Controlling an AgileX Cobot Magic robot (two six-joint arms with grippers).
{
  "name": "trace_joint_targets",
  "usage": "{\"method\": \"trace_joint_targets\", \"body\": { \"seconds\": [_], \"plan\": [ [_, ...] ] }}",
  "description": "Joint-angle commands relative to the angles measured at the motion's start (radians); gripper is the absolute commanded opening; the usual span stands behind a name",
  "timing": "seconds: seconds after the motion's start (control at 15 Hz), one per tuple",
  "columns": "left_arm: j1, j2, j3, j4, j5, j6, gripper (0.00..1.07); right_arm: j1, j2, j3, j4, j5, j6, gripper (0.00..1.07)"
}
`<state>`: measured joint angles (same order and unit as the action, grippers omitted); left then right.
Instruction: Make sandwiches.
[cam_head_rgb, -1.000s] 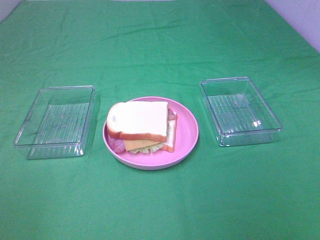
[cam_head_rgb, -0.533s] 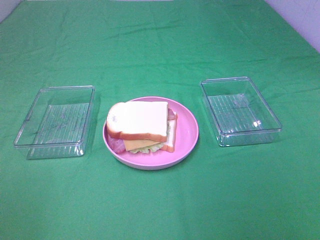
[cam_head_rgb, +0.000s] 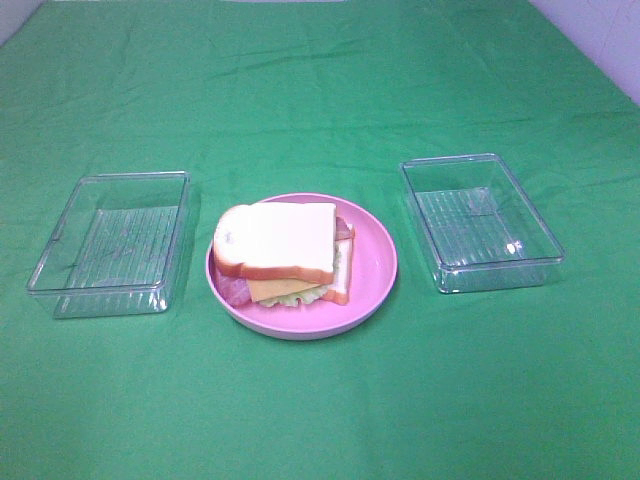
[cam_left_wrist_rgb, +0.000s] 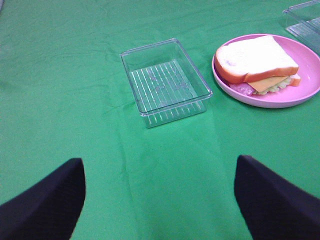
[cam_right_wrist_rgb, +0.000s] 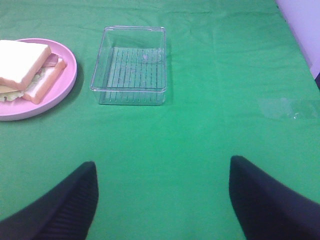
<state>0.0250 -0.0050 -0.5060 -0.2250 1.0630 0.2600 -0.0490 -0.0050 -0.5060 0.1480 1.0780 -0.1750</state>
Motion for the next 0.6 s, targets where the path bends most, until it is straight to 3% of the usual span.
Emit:
{"method": "trace_joint_targets", "body": {
  "seconds": [0.07,0.27,0.6],
  "plan": [
    [0.003,-0.019,0.001,0.024,-0.006,-0.055,0.78,-0.008,-0.016,0.003,0.000,-0.012,0.009,0.71],
    [0.003,-0.019,0.005,0.081,-0.015,-0.124,0.78,-0.008,-0.016,0.003,0.000,-0.012,0.009,0.71],
    [0.003,-0.019,0.005,0.081,-0.015,-0.127,0.78,-0.008,-0.016,0.003,0.000,-0.012,0.009,0.71]
  ]
}}
